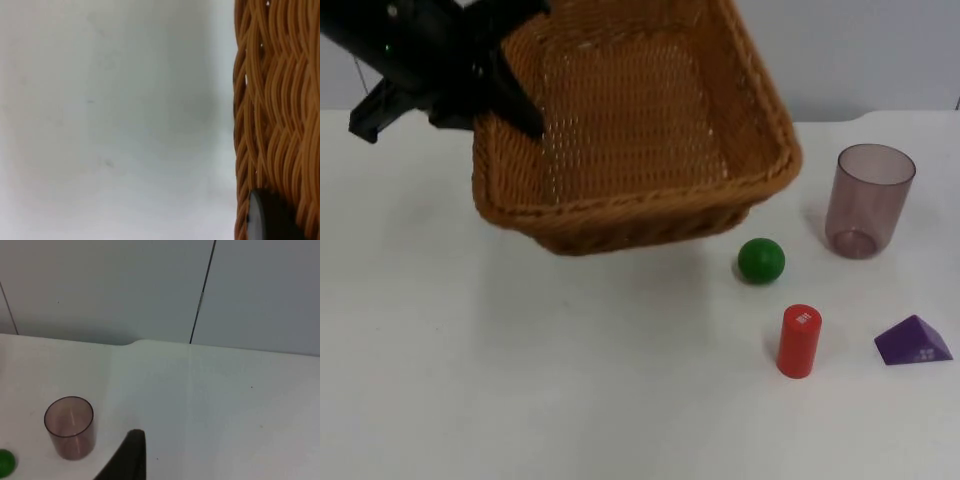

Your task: Pick up the basket with the left hand and place the triangular block into the basket with the right hand.

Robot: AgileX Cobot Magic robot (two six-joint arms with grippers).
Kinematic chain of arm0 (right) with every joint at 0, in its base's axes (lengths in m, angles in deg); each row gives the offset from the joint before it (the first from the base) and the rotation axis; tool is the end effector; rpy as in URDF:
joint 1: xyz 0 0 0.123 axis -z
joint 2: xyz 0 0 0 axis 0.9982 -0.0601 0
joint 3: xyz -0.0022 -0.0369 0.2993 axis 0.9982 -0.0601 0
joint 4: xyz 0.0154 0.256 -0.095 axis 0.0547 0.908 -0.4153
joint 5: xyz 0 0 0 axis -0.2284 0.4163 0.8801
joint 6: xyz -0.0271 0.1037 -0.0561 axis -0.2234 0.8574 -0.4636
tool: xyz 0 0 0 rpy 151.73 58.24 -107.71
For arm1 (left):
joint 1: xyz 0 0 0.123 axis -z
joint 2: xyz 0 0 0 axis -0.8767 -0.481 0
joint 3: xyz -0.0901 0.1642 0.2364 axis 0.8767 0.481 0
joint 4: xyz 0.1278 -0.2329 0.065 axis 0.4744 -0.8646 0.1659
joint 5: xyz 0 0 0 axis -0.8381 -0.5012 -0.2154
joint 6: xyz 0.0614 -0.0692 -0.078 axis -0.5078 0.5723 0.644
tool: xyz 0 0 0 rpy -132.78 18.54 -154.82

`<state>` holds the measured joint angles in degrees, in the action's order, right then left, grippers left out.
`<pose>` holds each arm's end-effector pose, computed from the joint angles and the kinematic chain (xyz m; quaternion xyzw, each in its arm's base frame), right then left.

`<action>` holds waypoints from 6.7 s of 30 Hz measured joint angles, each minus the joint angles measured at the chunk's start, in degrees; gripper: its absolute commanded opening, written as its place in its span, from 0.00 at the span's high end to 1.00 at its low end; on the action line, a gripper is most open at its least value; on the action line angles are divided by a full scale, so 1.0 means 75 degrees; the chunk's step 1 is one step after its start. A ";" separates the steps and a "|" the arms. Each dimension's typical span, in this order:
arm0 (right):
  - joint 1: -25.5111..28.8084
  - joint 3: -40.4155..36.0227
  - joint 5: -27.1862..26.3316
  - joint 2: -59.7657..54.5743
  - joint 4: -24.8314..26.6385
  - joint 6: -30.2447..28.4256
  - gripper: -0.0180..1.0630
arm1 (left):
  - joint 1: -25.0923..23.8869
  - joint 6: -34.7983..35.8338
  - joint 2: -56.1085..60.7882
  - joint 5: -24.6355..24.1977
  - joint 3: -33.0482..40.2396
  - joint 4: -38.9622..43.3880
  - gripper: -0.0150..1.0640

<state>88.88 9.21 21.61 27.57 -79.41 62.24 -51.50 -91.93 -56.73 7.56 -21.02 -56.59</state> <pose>0.1994 -0.0134 0.3960 -0.0299 0.8464 -0.0661 0.5276 0.3853 -0.1249 0.2145 -0.0609 0.9373 -0.3010 0.1649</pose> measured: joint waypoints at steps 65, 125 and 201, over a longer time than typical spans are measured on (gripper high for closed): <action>-0.1644 0.1266 0.0478 -0.8640 0.2148 -0.8027 0.10 | 0.0599 -0.0393 0.0208 0.0147 0.0008 0.0197 0.99; -0.2043 0.1351 0.0940 -0.4496 0.1729 -0.3979 0.98 | 0.0605 -0.0406 0.0208 0.0181 0.0008 0.0214 0.99; -0.4798 0.3289 -0.1810 -0.5757 0.2801 -0.3224 0.01 | 0.0605 -0.0423 0.0208 0.0196 0.0008 0.0212 0.99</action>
<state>52.89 33.88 8.03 -15.61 -58.40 38.06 -46.96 -95.11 -55.17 9.03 -20.96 -55.00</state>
